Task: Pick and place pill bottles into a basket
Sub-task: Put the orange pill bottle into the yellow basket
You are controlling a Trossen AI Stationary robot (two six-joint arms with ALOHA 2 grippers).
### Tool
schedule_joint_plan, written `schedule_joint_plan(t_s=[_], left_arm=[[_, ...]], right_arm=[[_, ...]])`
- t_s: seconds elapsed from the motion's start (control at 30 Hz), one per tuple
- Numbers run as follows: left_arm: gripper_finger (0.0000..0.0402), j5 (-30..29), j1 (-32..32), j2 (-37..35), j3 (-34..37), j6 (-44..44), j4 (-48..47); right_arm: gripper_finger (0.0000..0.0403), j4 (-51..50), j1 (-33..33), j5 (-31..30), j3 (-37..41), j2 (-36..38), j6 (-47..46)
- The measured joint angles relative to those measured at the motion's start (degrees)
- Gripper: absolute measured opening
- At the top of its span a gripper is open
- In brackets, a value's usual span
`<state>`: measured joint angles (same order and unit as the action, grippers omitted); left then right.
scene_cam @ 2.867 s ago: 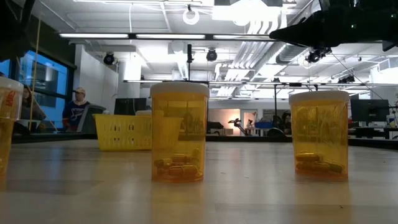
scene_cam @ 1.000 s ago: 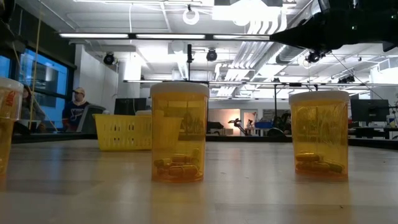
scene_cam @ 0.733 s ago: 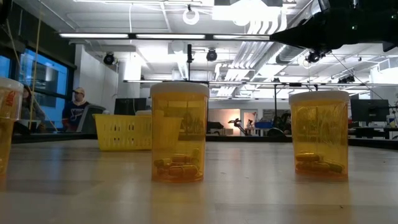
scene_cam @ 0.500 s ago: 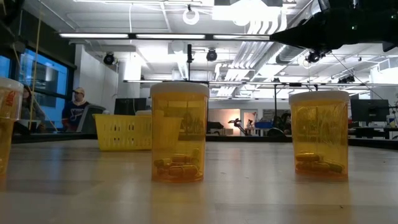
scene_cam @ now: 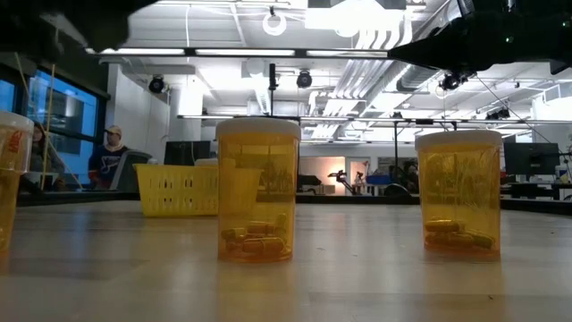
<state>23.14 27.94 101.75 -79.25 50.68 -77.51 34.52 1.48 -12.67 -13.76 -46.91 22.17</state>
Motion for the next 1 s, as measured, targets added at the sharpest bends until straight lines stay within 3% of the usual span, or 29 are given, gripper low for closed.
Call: schedule_joint_plan(t_s=[0.27,0.53,1.0], left_arm=[[0.0249,-4.4,-5.8,0.0,-5.8,-8.2,-7.4],[0.0246,-10.8,-13.4,0.0,-10.6,-18.2,-8.2],[0.0246,-17.5,-28.8,0.0,-10.9,-35.3,-7.0]], right_arm=[[0.0144,0.0,0.0,0.0,0.0,0.0,0.0],[0.0144,0.0,0.0,0.0,0.0,0.0,0.4],[0.0144,0.0,0.0,0.0,0.0,0.0,1.0]])
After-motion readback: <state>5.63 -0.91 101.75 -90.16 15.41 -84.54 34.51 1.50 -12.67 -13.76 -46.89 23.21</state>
